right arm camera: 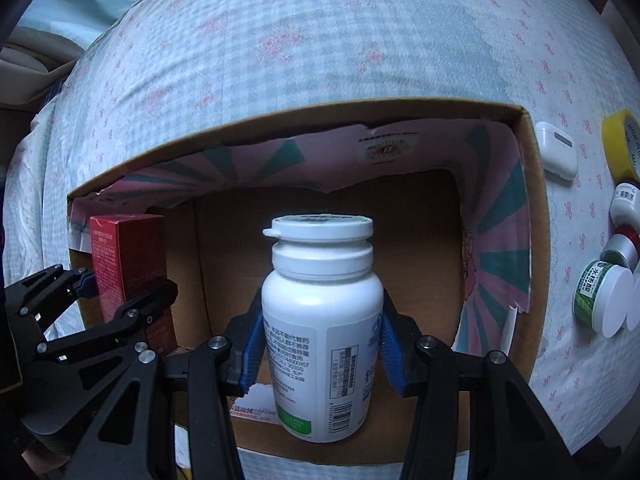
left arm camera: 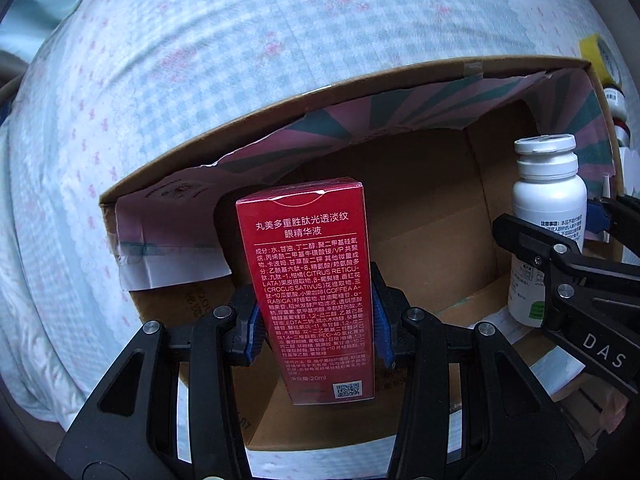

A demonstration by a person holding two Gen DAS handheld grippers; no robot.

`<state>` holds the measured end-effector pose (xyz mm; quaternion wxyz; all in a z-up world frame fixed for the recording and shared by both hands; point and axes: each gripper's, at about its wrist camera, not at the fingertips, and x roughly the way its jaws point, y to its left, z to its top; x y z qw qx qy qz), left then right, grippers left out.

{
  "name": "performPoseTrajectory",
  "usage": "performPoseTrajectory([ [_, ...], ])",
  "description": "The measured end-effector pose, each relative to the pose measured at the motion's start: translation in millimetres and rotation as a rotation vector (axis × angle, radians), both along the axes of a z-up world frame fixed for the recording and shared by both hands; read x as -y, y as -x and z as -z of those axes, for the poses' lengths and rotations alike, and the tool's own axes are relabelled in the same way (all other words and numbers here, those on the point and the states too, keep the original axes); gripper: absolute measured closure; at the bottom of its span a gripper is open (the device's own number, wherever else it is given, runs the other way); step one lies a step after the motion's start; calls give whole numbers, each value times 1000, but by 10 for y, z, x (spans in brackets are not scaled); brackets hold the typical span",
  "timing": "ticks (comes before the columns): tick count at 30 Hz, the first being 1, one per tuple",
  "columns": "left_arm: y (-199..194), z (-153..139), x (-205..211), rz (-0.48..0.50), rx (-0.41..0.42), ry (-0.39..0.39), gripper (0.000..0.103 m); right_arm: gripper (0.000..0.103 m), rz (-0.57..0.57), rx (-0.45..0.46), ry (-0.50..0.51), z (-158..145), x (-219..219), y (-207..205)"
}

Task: Organize rigid objects
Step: 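Carry the red carton with the left tool while the right tool carries the pill bottle into the cardboard box, then open both tools and withdraw them from the box toward the jars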

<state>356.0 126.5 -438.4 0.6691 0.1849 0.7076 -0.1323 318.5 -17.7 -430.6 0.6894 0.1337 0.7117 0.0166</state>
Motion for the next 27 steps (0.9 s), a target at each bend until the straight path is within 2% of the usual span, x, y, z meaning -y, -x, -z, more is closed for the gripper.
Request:
performPoseTrajectory([
  [3,24,3,30,57,20,-35,64,57,-17,1,-5,15,-9,-11],
  [6,24,-34,54,86,14,0,63,57,-16,-17,-23,33,-10,-28],
  [7,20,-64,54,91,20,12,57,57,-23,-15,-5,27,-23,-26],
  [8,13,-108,52,96,30,20,47,57,-28,-13,20,19,-38,-23],
  [9,5,-154,42,99,38,28,1,49,-27,-14,34,9,-39,-13],
  [10,-8,-206,18,100,56,44,0,21,-14,-16,14,-1,-22,-8],
  [12,-53,-284,-51,99,82,56,0,0,25,-37,6,0,78,19],
  [15,-123,-319,-180,49,55,101,0,0,74,-51,-23,7,228,111],
  [22,-140,-341,-281,-6,33,121,0,0,95,-73,-38,-35,299,272],
  [24,133,-330,-270,-17,38,127,0,0,95,-68,-35,-88,289,276],
  [27,189,-398,-295,-32,54,128,0,0,82,-57,-30,-186,296,316],
])
